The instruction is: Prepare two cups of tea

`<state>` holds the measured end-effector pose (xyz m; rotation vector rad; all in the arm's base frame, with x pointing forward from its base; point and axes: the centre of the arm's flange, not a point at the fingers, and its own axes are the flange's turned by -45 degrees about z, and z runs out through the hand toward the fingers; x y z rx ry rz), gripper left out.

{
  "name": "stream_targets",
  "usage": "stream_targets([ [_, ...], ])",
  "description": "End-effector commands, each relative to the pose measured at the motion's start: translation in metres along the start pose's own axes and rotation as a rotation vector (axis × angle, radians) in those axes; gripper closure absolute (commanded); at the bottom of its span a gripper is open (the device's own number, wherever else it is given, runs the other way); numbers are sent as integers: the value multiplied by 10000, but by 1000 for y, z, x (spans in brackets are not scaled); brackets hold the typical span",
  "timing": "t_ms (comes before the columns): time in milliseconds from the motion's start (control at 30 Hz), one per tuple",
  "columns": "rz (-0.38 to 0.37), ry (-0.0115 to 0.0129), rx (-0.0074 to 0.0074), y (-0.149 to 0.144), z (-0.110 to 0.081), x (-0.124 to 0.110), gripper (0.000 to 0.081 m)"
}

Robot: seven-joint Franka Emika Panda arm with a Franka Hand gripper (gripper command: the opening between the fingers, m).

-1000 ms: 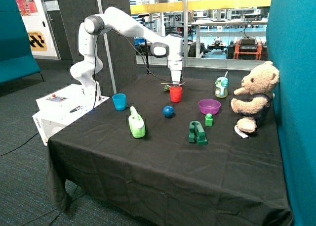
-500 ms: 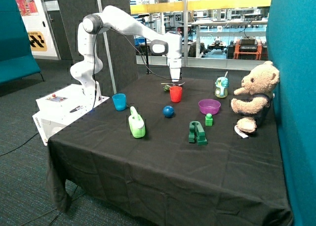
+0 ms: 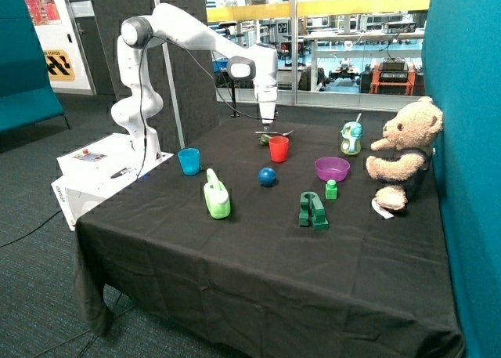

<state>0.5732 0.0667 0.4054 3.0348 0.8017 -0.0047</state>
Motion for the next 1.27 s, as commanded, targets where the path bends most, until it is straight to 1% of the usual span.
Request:
stream_targets([
  [0, -33, 36, 18, -7, -10, -32, 440],
  [200, 59, 36, 19, -5, -10, -50, 443],
  [367, 132, 36, 19, 1, -10, -65, 465],
  [467, 203, 36, 19, 6, -10, -71, 436],
  [567, 266, 36, 19, 12, -11, -75, 439],
  [700, 300, 36, 19, 20, -11, -78, 451],
  [733, 302, 36, 19, 21, -11, -78, 442],
  [800, 307, 36, 19, 23, -10, -79, 467],
  [867, 267, 36, 19, 25, -9, -78, 432],
  [933, 188, 36, 19, 25, -8, -77, 433],
  [1000, 64, 36, 19, 25, -9, -75, 466],
  [1067, 42, 36, 18, 25, -9, -73, 443],
  [1100, 39, 36, 18, 25, -9, -73, 460],
  [1133, 26, 36, 18, 25, -9, -73, 439],
  [1233, 47, 36, 18, 26, -9, -73, 468],
])
